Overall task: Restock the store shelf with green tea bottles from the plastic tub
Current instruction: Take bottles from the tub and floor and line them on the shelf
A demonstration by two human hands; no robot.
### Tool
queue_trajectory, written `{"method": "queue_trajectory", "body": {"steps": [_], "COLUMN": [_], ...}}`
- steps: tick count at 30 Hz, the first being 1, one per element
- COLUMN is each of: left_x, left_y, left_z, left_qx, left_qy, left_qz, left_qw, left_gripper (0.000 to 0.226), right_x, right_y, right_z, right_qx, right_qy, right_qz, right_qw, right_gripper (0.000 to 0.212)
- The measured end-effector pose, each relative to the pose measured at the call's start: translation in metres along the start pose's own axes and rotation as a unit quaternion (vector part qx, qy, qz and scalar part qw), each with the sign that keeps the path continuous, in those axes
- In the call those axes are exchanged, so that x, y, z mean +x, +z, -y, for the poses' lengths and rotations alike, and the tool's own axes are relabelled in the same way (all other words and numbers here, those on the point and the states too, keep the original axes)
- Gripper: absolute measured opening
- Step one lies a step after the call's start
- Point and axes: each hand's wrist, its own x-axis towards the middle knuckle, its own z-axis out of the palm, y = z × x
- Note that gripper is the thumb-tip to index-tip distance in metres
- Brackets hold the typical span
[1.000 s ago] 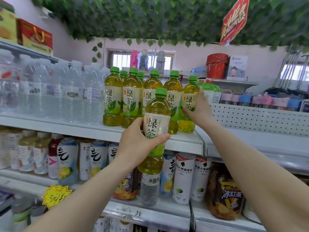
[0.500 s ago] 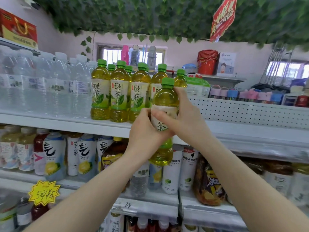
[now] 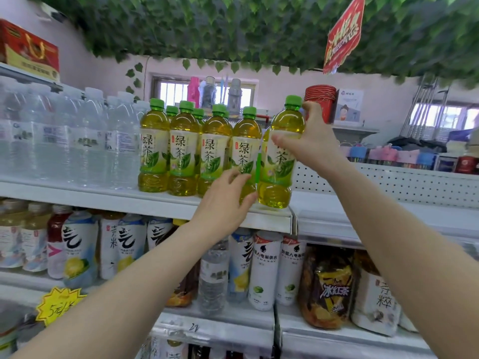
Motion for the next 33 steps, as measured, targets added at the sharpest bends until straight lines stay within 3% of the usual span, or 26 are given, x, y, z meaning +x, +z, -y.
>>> {"method": "queue_trajectory", "body": {"steps": [3,10,24,33], "left_x": [-0.002,0.000,-0.002,-0.013], "left_y": [0.007,0.011,0.012,-0.034], "left_z": [0.005,0.007,0.014,0.022], "left_qx": [0.028,0.051,0.054,0.086], "left_qy": [0.007,0.003,0.017,0.049], "left_qz": [0.021,0.019,0.009,0.022], "left_qw": [0.999,0.999,0.998,0.995], "left_gripper": [0.054,0.054,0.054,0.054], "right_x": [0.005,0.018,0.029,0.007], "right_y": [0.014,0.030,0.048,0.035], "right_z": [-0.014,-0.032,-0.049,-0.015], "right_qx": [-0.035,-0.062,-0.113,-0.265], "right_qy": [-0.013,-0.049,-0.023,-0.025], "right_qz": [0.019,0.004,-0.015,-0.010], "right_qw": [0.999,0.997,0.993,0.964], "right_gripper": [0.093,0.089,0.080,0.071]}}
